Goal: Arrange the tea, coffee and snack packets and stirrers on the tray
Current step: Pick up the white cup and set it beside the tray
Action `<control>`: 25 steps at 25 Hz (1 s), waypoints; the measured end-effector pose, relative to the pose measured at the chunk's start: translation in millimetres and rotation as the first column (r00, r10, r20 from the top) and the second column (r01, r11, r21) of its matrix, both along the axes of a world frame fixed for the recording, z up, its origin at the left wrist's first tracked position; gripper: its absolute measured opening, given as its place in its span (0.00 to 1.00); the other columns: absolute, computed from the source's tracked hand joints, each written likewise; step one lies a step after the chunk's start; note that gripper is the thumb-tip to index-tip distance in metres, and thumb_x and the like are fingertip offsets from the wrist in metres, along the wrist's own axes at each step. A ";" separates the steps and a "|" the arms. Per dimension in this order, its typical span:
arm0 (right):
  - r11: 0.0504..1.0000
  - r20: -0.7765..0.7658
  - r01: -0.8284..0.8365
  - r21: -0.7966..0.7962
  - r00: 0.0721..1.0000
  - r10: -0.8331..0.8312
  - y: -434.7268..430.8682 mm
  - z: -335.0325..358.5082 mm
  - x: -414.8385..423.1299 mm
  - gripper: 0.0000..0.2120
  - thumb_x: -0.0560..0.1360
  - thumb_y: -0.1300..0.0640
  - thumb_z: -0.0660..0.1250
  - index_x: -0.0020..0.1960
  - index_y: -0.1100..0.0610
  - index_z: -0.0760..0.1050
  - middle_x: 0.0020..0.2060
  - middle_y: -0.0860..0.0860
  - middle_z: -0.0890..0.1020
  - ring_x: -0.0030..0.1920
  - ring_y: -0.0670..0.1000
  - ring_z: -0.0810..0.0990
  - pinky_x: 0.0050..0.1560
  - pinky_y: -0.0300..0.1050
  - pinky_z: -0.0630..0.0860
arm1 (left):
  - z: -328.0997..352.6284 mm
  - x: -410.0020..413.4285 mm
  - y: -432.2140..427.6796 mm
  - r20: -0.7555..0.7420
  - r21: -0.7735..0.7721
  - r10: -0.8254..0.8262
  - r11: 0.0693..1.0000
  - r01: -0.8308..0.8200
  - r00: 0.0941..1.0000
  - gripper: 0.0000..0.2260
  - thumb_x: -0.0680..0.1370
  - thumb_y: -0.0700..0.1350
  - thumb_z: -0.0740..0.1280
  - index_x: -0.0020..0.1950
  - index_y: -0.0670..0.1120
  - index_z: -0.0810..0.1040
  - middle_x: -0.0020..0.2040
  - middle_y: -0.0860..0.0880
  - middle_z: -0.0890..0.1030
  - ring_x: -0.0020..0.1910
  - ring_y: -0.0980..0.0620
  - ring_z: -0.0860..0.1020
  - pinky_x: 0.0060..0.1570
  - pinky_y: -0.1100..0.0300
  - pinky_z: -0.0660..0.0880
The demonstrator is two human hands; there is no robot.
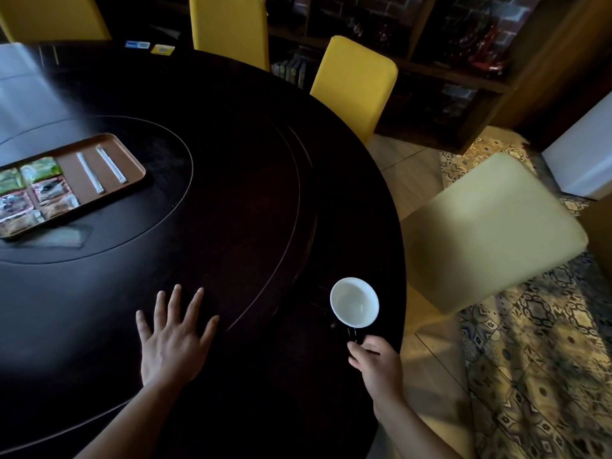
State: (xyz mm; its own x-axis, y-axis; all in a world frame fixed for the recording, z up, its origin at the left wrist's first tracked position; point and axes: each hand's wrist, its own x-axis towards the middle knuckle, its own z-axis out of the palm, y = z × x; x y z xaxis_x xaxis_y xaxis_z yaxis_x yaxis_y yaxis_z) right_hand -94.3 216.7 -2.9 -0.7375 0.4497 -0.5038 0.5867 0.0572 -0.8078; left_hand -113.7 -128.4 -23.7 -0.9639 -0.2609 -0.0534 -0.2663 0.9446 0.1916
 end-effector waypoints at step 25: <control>0.875 -0.347 -0.411 0.254 0.806 0.480 -114.4 63.8 -137.6 0.06 0.71 0.50 0.75 0.40 0.43 0.78 0.36 0.52 0.85 0.40 0.50 0.86 0.46 0.57 0.83 | 22.2 -68.1 -61.5 -0.086 0.033 0.192 0.981 -0.190 0.978 0.21 0.74 0.64 0.65 0.63 0.57 0.76 0.62 0.47 0.75 0.66 0.43 0.68 0.64 0.39 0.67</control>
